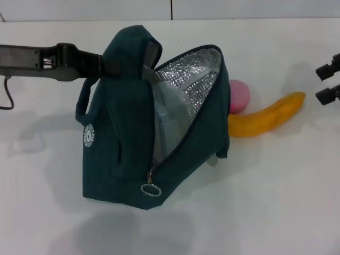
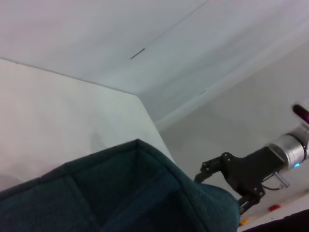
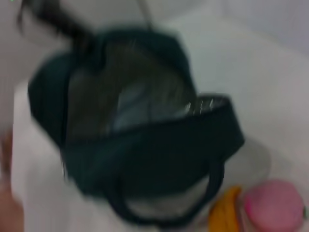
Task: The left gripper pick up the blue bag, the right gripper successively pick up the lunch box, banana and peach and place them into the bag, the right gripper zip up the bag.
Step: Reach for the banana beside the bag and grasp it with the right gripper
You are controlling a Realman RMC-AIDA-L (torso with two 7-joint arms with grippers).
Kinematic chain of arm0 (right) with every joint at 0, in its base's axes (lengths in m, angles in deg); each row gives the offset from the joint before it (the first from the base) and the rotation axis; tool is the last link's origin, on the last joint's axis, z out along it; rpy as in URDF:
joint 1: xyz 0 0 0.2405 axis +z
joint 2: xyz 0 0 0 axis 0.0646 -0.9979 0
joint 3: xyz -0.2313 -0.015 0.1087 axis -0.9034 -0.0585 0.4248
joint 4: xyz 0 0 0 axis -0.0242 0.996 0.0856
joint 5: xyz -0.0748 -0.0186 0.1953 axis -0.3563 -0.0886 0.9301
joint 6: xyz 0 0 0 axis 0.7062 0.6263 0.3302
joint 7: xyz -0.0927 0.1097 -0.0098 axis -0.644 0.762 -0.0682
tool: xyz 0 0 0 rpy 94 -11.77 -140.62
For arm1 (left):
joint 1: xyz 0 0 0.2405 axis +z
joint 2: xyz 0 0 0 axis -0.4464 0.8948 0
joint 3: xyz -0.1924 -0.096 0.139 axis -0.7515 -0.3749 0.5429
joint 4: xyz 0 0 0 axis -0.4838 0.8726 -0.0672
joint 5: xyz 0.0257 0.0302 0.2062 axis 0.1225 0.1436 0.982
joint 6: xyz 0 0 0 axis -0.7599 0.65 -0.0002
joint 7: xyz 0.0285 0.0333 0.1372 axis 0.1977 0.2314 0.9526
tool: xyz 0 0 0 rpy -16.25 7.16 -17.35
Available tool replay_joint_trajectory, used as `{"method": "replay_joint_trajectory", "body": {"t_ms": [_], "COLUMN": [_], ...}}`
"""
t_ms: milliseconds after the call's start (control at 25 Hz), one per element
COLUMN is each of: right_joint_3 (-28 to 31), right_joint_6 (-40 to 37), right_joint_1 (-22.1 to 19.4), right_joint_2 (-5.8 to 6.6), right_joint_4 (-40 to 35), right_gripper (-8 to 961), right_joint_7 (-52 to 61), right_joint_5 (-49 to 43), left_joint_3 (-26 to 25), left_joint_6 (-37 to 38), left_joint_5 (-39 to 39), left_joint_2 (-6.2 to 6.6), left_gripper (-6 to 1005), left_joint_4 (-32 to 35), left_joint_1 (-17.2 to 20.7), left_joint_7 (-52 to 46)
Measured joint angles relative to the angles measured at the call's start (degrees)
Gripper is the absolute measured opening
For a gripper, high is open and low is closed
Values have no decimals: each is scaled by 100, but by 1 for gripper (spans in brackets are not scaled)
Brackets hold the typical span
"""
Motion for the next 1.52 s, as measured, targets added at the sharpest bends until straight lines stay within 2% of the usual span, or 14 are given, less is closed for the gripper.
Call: {"method": "replay_joint_trajectory", "body": {"t_ms": [120, 200, 280, 400, 600, 760, 1040, 1200, 1520], "right_joint_3": [-34, -65, -110, -155, -253, -274, -484, -656, -699], "right_joint_6": [-190, -236, -266, -247, -190, -42, 665, 1226, 2009], "right_joint_1": [287, 403, 495, 580, 653, 620, 311, 297, 332], "right_joint_2": [-166, -349, -586, -860, -1083, -1152, -1394, -1459, -1543], "right_joint_4": [-633, -1079, -1421, -1582, -1572, -1538, -1387, -834, -348], "right_gripper": [710, 710, 710, 711, 711, 712, 713, 713, 714], "right_joint_7": [-262, -384, -642, -1084, -1949, -2352, -3126, -3431, -3731], "right_joint_5": [-811, -1341, -1909, -2545, -2868, -2879, -2955, -3099, -3144], "left_joint_3": [-119, -171, -173, -168, -196, -236, -223, -224, -218], "left_joint_6": [11, 20, 23, 32, -1, -18, -80, -155, -223], "left_joint_5": [-16, -105, -180, -285, -414, -465, -450, -441, -425], "left_joint_2": [-17, -26, -29, -34, -119, -161, -302, -383, -398], "left_gripper": [35, 35, 35, 35, 35, 35, 35, 35, 35], "left_joint_4": [0, 0, 0, 2, 3, 2, -2, -10, -145], "left_joint_1": [2, 51, 83, 111, 155, 170, 125, 136, 151], "left_joint_7": [16, 21, 22, 36, 74, 73, 52, 77, 176]}}
